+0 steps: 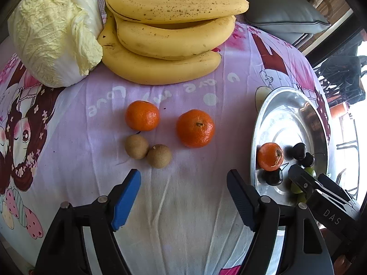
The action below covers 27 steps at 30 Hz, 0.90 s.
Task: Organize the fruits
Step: 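Withdraw both tools from the bowl back toward the fruit on the table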
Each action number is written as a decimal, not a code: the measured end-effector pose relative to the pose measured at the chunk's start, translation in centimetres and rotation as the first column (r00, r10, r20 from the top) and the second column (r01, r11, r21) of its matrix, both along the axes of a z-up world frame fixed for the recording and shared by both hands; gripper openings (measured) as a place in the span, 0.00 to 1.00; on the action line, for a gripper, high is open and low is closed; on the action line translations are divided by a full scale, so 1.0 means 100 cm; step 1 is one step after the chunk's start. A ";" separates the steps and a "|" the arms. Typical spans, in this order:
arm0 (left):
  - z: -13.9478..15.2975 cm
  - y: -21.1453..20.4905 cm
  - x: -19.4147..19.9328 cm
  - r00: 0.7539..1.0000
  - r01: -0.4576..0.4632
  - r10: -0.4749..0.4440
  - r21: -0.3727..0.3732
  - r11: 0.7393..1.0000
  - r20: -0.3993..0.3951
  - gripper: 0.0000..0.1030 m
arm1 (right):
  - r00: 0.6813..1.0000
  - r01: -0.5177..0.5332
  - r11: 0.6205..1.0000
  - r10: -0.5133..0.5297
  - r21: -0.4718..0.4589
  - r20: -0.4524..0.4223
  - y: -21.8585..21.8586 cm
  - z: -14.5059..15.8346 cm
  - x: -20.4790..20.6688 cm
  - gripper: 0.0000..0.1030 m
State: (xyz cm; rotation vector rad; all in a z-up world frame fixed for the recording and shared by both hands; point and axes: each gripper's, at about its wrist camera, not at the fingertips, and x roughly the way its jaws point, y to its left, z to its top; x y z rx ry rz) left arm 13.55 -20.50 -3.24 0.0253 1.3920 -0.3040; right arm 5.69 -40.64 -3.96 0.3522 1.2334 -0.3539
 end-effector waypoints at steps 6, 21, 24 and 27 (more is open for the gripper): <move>-0.001 0.004 0.002 1.000 -0.020 0.020 0.008 1.000 0.015 0.84 | 1.000 -0.023 1.000 0.023 -0.019 -0.003 0.004 -0.002 0.001 1.00; 0.002 0.015 0.003 0.998 -0.055 0.055 0.005 0.998 0.019 0.85 | 0.999 -0.053 0.998 0.052 -0.022 -0.003 0.012 0.000 0.003 1.00; 0.002 0.017 0.003 0.998 -0.063 0.063 0.006 0.998 0.020 0.85 | 0.998 -0.061 0.998 0.061 -0.022 0.000 0.015 0.001 0.003 1.00; 0.003 0.020 0.004 0.997 -0.068 0.068 -0.005 0.998 0.020 0.85 | 0.997 -0.074 0.997 0.075 -0.020 0.009 0.019 0.003 0.004 1.00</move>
